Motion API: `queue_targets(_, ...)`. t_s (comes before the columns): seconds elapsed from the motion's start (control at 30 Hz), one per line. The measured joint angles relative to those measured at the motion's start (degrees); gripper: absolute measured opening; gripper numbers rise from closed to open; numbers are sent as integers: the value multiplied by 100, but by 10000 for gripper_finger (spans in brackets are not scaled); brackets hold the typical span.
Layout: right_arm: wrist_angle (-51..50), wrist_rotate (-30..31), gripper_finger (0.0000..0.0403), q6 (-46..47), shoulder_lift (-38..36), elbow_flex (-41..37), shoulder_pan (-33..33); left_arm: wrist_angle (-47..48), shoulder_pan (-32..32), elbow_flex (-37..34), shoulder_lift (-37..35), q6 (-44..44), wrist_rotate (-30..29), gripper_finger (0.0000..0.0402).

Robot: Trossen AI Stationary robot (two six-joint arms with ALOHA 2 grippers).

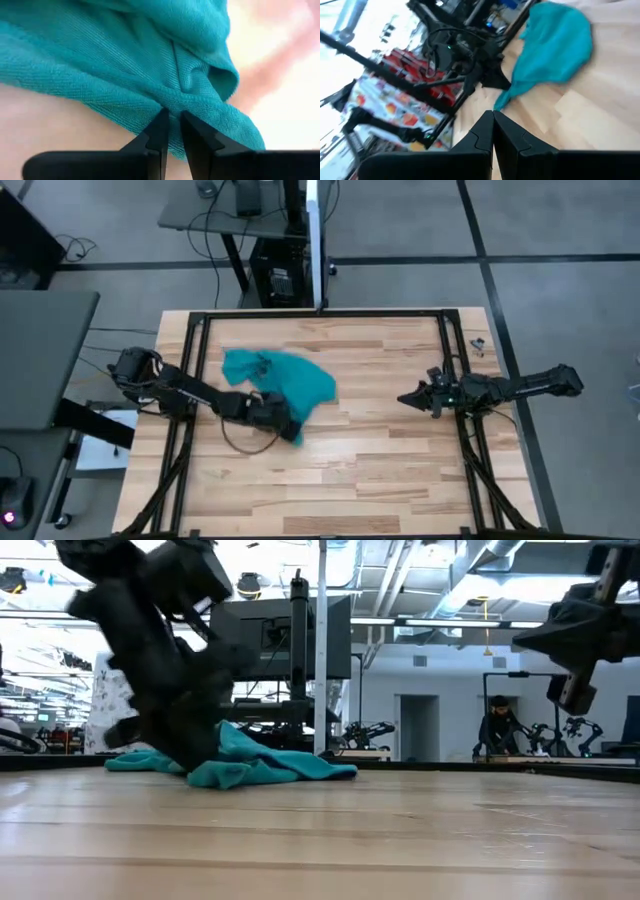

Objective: Roll towel
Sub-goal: Fold the blue towel

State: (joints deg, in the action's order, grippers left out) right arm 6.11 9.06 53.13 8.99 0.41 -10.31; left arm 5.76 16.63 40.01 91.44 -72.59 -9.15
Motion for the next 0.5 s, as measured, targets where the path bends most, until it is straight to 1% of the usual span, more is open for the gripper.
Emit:
queue_targets(0.07,8,1,0,-140,167,66,-139,-154,346,-2,24,-167,140,39)
queue_targets(0.13,23,0,0,-361,477,275,-244,-153,624,-2,28,-317,155,39)
queue_targets(0.23,97,0,0,-783,1213,804,-337,-29,800,-2,22,-571,136,39)
queue_targets(0.33,43,0,0,-1382,2329,1574,-403,67,805,0,13,-704,113,39)
queue_targets(0.4,111,0,0,-1803,3208,2217,-382,59,765,0,6,-677,113,39)
queue_targets(0.5,-67,-2,0,-2362,4601,3161,-297,41,724,0,-6,-657,110,39)
